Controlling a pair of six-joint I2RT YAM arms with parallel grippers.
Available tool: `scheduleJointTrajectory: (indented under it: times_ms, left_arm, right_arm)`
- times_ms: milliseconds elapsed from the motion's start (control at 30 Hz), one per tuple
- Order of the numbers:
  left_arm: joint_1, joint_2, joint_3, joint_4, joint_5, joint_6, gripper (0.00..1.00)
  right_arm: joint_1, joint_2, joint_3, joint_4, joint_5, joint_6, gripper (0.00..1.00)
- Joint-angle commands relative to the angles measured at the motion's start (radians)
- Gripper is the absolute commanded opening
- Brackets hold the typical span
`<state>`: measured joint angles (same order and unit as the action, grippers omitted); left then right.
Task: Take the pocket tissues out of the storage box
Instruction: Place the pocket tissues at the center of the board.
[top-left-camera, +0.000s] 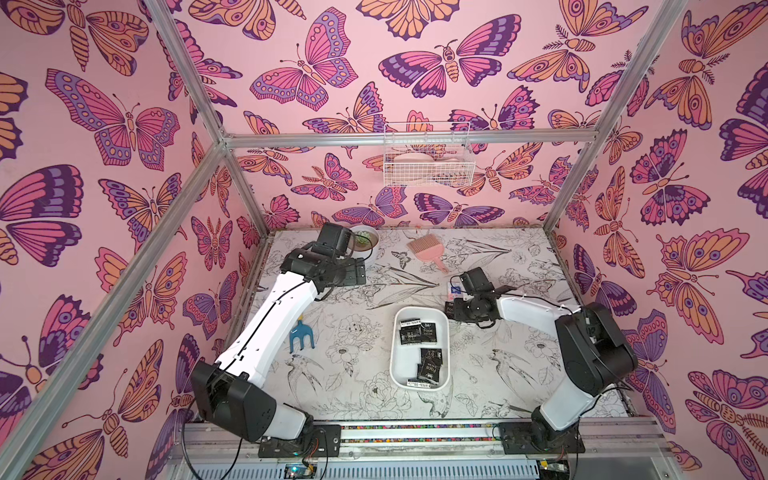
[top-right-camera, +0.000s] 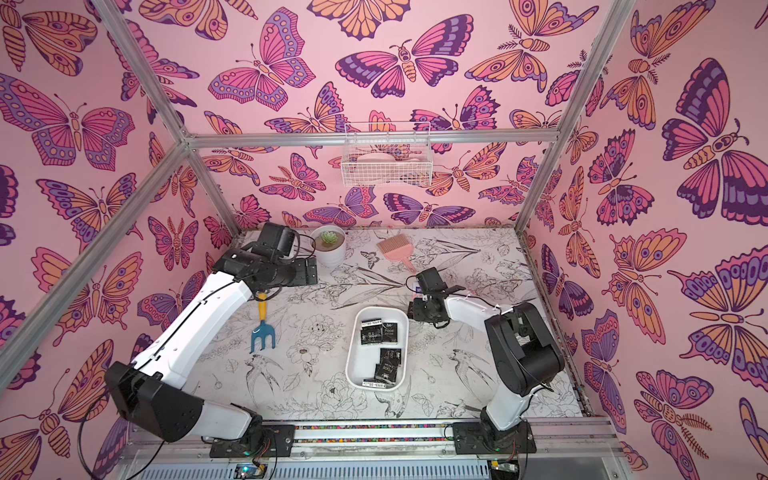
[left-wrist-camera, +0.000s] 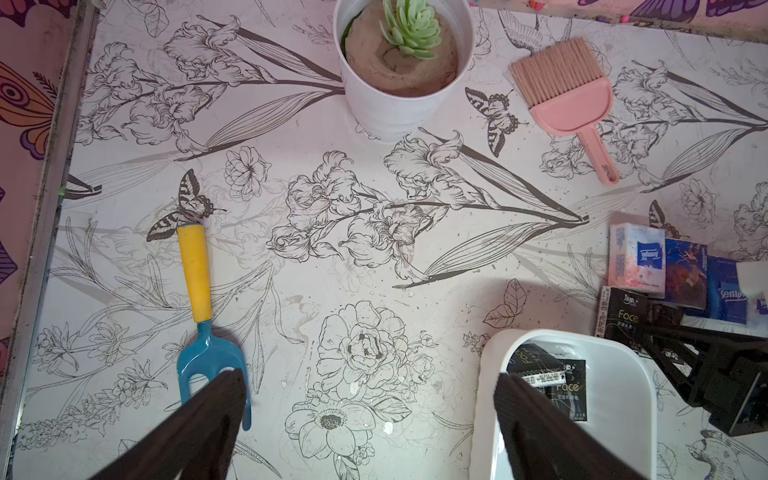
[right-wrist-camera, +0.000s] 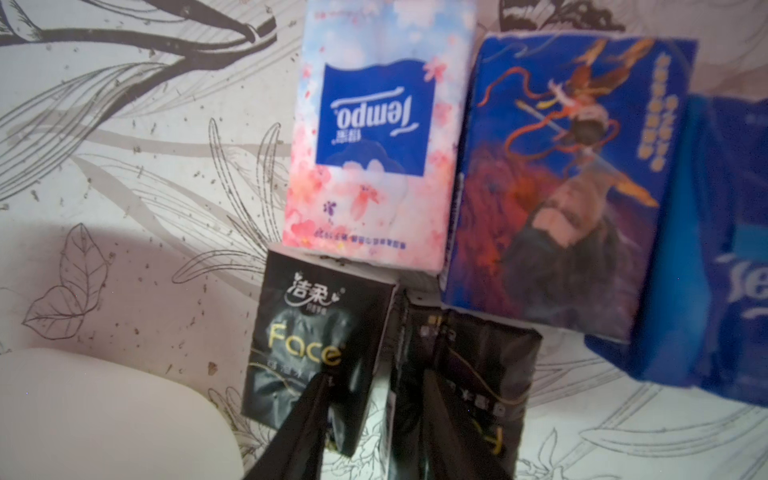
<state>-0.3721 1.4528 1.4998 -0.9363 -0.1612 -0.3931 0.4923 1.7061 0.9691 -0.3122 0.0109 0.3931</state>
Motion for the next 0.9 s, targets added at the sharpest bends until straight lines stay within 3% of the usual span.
scheduleJointTrajectory:
  times_ms: [0, 300, 667, 867]
  left_arm:
    - [0.005, -0.016, -0.010, -0.009, -0.014, 0.011, 1.00]
    - [0.005, -0.024, -0.015, -0.009, -0.012, 0.007, 1.00]
    - [0.006, -0.031, -0.009, -0.014, -0.016, 0.007, 1.00]
    - [0.006, -0.037, -0.014, -0.016, -0.018, 0.007, 1.00]
  right_arm:
    - [-0.015, 0.035, -0.017, -0.111, 0.038, -0.026, 0.41]
    - [-0.023, 0.030, -0.008, -0.111, 0.041, -0.032, 0.41]
    - [0.030, -0.082, 0.103, -0.195, 0.039, -0.047, 0.44]
    - [0.050, -0.044, 0.125, -0.131, -0.027, -0.022, 0.42]
